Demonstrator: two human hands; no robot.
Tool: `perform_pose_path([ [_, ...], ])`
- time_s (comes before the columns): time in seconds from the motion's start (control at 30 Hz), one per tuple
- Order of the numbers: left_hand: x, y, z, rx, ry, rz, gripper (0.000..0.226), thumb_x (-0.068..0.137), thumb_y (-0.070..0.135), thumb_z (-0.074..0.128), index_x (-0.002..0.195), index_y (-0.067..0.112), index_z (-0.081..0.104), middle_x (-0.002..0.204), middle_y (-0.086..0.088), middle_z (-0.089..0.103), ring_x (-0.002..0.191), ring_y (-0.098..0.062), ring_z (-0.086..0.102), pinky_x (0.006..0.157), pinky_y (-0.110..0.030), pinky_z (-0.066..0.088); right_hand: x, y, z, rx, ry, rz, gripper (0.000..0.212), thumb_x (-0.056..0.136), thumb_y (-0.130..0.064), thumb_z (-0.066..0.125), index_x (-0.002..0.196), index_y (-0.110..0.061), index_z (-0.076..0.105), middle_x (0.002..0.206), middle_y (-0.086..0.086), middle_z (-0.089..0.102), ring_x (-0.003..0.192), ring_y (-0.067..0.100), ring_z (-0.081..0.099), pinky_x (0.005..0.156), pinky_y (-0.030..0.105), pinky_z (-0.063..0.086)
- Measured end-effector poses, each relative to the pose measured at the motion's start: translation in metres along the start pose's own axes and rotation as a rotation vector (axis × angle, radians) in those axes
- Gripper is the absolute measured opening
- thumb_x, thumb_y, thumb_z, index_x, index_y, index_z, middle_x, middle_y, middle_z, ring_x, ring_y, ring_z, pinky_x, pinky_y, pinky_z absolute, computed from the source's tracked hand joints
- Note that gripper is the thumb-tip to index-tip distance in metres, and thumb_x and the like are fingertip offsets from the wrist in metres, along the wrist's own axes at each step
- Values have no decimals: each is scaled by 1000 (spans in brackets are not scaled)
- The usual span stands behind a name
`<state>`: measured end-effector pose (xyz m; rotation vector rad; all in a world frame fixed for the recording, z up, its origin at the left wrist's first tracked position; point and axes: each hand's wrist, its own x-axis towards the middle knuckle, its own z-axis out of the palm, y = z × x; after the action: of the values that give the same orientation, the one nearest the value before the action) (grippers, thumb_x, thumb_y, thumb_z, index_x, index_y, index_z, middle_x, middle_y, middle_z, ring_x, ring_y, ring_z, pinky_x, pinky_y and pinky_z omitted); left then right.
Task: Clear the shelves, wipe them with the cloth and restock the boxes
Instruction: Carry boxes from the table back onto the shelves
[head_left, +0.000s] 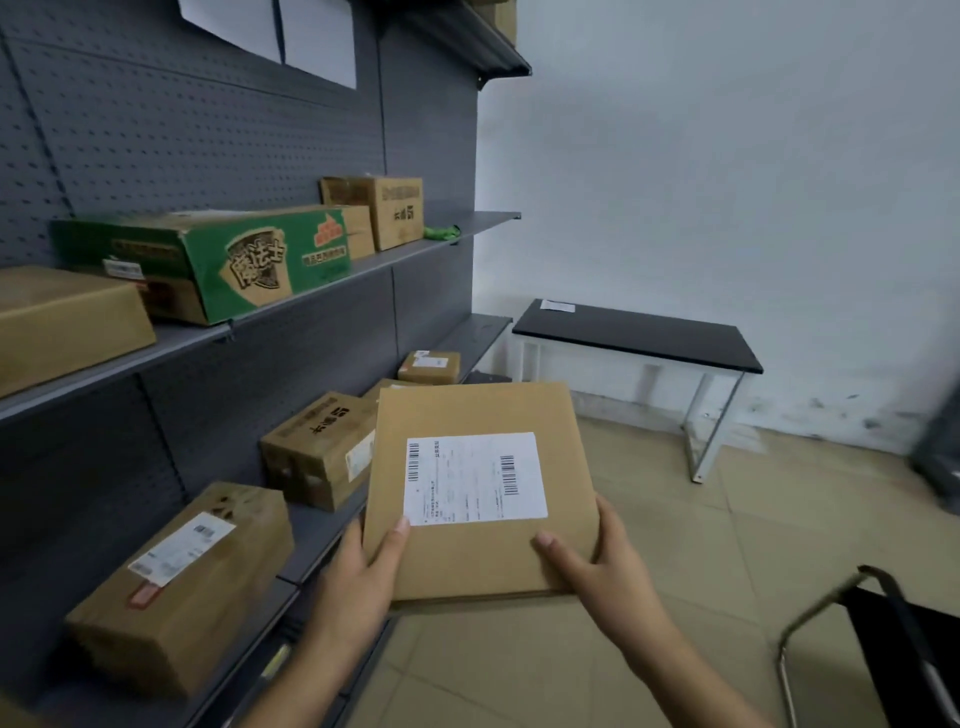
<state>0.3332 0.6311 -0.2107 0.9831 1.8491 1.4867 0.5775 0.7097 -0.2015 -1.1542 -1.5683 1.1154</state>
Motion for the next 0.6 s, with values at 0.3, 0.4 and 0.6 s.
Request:
perform_pose_path([
  [0.3,68,23,88,-21,-124,47,35,95,51,59,124,32,58,116,14,67,108,-8,62,87,-32,46,71,13,-55,17,107,28,46,85,-20,81,118,-35,52,111,-18,67,89,-15,64,69,8,50],
  [0.4,101,27,115,-41,-176,74,35,93,56,58,121,35,58,116,16,68,108,-4,62,87,-30,48,103,19,-66,15,146,35,51,85,-23,81,126,-33,52,113,-18,68,94,-12,65,73,10,52],
  [0.6,179,43,165,-27,-239,99,27,94,57,57,113,38,58,111,18,67,105,-4,62,81,-29,47,173,26,-80,-14,231,50,53,85,-28,81,126,-37,50,116,-18,67,96,-10,65,74,10,52],
])
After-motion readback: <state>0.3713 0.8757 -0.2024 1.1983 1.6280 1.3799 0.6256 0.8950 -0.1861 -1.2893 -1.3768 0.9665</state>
